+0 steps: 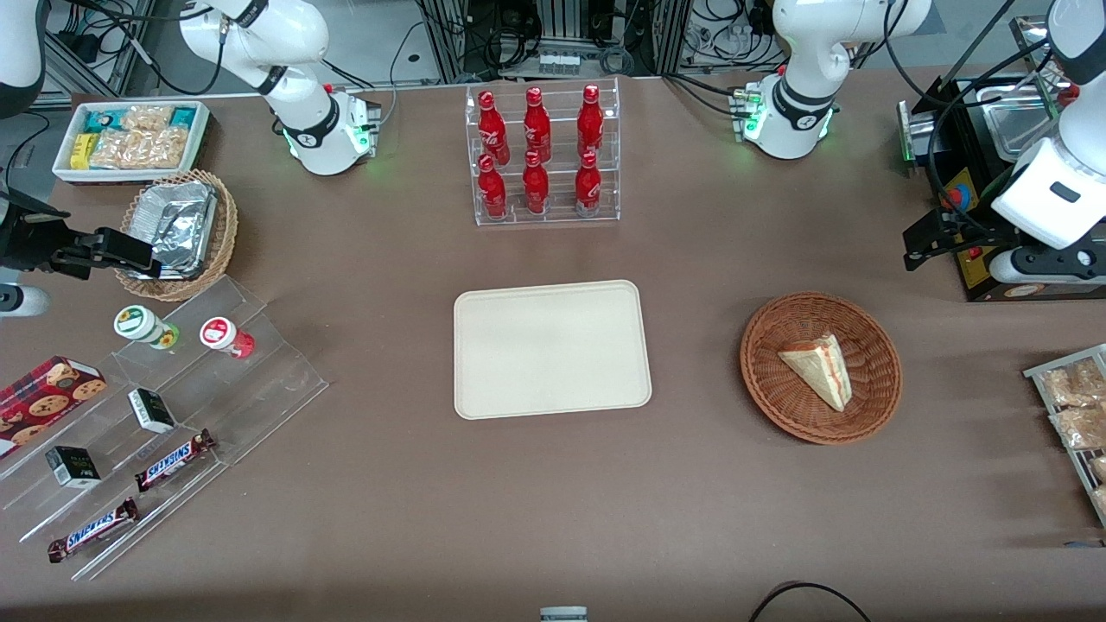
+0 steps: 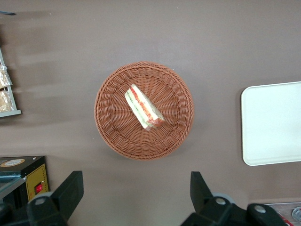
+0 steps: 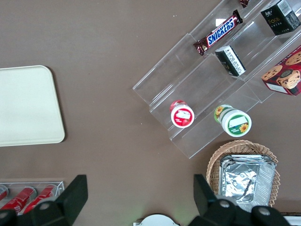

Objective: Place sandwich from basket to tray
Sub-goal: 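Lower the open left gripper over the sandwich in the wicker basket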

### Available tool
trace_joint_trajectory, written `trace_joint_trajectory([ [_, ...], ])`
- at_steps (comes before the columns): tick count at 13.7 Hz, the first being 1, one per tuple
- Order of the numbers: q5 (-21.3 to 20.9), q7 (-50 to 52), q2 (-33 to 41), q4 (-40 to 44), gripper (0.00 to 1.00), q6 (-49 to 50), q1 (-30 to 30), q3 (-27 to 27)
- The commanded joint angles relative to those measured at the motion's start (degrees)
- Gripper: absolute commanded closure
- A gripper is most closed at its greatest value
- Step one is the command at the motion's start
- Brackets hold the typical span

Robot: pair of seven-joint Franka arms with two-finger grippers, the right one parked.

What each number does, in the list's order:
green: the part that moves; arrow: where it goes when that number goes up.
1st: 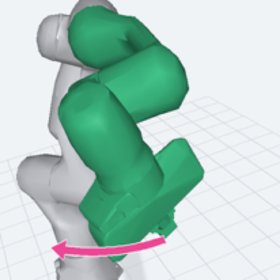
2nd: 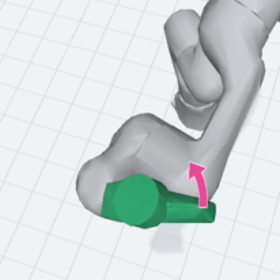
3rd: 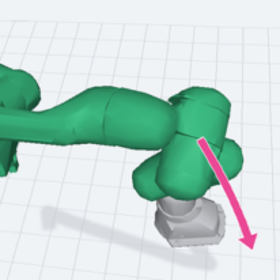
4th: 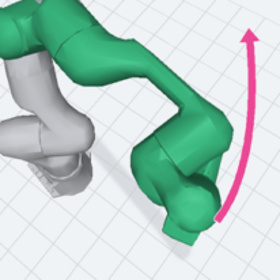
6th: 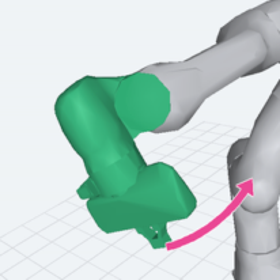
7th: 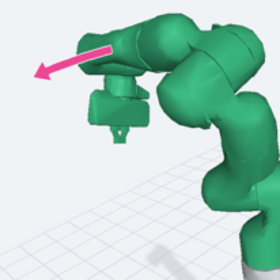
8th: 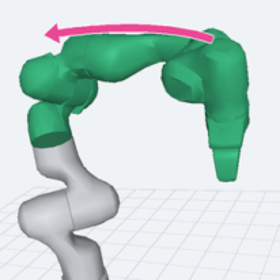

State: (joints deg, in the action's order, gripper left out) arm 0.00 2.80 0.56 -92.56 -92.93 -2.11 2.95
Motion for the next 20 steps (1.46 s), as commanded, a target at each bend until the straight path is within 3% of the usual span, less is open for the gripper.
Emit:
trace_joint_trajectory([
  [1,-0.4,-0.8,-1.1,1.2,0.0,-0.9,-0.2,-0.1],
  [4,-1.0,-0.6,-3.0,0.1,0.0,-2.4,-0.1,-0.1],
  [8,-1.1,1.3,-3.2,-9.6,0.0,-13.1,0.2,-0.2],
  [15,-1.0,22.9,-4.4,-27.6,0.0,-35.4,0.4,-0.2],
  [20,-0.4,31.2,-8.1,-30.9,0.0,-40.6,0.4,-0.1],
])
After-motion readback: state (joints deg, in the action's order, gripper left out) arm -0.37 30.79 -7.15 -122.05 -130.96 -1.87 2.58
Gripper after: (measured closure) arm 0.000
